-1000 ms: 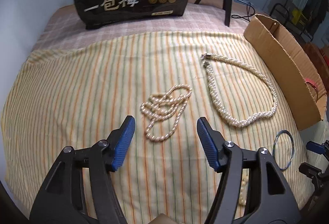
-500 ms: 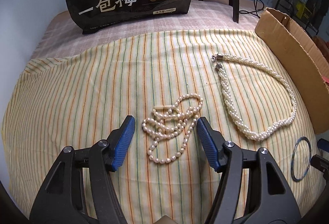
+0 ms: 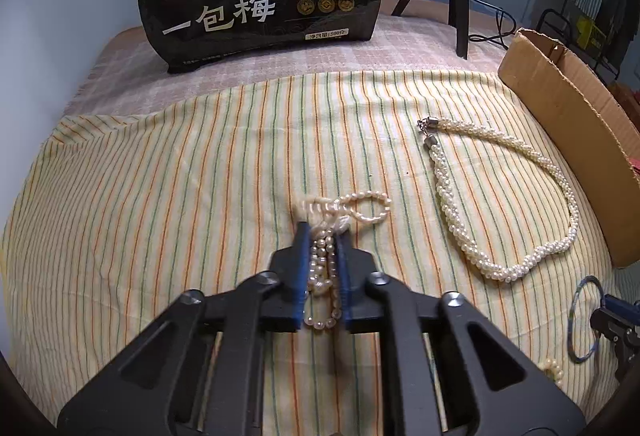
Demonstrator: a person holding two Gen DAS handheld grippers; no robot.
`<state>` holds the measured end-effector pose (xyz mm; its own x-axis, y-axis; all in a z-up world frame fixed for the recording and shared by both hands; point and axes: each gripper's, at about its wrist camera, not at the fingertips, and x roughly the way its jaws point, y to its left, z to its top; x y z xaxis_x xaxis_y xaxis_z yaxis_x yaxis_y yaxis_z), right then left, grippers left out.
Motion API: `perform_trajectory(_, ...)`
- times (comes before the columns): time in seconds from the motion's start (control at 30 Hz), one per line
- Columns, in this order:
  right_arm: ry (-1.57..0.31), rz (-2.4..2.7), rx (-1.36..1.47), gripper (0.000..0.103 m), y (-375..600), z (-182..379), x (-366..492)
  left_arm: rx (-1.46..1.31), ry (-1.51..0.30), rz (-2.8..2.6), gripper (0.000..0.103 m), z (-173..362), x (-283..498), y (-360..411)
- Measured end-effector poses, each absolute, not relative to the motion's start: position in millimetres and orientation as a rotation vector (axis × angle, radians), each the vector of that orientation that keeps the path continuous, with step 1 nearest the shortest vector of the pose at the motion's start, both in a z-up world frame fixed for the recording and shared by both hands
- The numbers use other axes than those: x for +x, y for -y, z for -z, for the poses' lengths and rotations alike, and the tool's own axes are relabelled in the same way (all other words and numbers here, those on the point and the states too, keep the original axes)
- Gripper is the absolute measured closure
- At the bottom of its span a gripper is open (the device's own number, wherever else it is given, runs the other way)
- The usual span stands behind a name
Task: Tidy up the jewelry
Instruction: 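Close the left tool on the pearl strand while the right tool grips the black bangle, then carry the pearl strand in the left tool and bangle in the right tool to the box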
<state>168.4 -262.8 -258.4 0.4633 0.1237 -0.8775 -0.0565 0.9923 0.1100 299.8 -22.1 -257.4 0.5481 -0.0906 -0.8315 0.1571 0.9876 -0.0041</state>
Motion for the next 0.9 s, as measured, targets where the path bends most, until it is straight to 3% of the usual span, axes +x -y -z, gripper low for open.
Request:
perform_trajectory(0.17,-1.088,-0.139,0.11,0.101,267.6,254.8,166.6,0.059,-0.984,0.145,0.098,254.4,290.6,13.3)
perform_trajectory(0.9,-0.92,-0.218,0.09,0.102,263.8,174.7,118.9,-0.054,-0.882,0.192,0.098,174.6,215.2,-24.8)
